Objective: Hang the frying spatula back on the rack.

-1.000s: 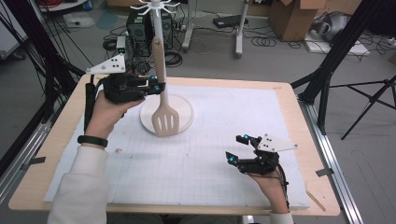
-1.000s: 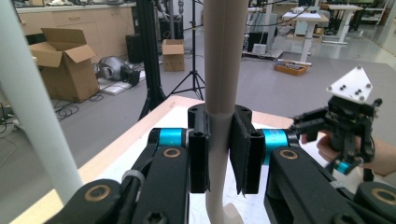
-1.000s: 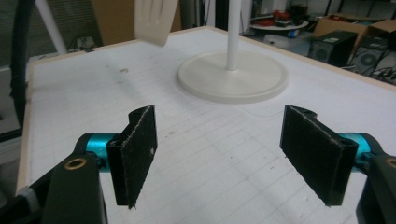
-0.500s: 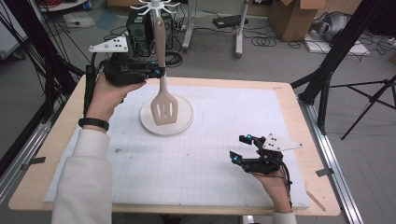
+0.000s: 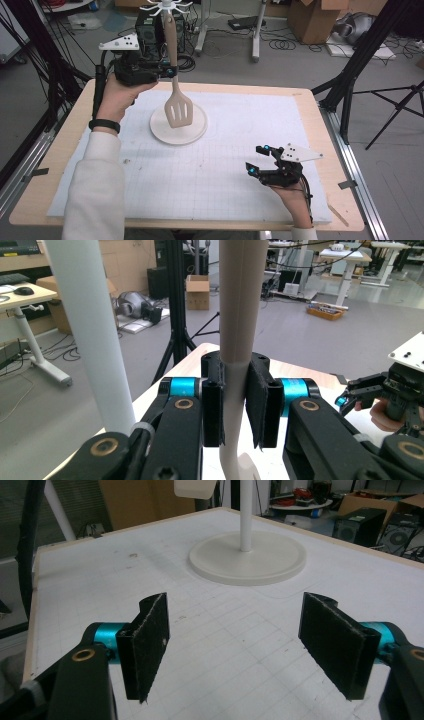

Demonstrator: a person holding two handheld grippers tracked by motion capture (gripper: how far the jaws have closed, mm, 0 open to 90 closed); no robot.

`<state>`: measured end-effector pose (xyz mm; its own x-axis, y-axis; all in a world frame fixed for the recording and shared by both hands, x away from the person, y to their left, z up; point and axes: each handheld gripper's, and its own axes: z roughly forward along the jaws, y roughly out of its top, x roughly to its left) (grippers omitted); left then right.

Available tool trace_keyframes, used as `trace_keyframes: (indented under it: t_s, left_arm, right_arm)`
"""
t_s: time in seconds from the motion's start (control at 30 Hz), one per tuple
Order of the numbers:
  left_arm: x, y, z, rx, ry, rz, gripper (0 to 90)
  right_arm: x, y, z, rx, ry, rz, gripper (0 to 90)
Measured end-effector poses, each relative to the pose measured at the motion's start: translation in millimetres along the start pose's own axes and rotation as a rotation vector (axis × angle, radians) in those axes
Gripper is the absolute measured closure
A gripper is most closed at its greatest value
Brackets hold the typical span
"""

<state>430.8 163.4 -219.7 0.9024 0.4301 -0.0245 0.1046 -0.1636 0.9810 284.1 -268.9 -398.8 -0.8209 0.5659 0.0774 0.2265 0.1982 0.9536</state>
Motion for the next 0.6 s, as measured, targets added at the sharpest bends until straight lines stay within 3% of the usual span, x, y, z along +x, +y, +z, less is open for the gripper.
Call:
trace_keyframes:
  t_s: [0.23,0.6]
  left_arm:
    - [-2.7,0.2,3.2,0.000,-0.017,0.007,78.1]
    - [-4.4,3.7,6.9,0.008,-0.003,0.017,78.0]
  right_arm:
    - [-0.5,-0.3,-0.3,-0.010,0.000,-0.006,27.3]
    - [-0.4,-0.6,0.0,-0.003,0.000,-0.006,27.4]
